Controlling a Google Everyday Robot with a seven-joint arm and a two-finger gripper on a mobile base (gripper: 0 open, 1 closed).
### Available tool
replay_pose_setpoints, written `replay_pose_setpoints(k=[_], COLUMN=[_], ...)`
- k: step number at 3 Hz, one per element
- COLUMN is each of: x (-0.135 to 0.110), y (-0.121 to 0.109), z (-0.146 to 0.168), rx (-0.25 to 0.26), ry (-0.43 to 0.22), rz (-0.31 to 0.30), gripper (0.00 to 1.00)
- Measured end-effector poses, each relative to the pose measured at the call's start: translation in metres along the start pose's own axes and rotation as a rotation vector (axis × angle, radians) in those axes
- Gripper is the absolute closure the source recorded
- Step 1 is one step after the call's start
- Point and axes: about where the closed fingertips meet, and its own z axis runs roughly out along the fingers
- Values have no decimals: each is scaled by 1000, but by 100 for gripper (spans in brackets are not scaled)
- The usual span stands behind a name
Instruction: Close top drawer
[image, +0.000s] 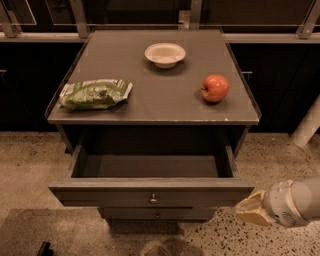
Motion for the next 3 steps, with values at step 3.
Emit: replay_pose_setpoints(k=[3], x=[20], y=[-61], z=[85], rx=[71], ry=[-10], rz=[54], gripper=[100])
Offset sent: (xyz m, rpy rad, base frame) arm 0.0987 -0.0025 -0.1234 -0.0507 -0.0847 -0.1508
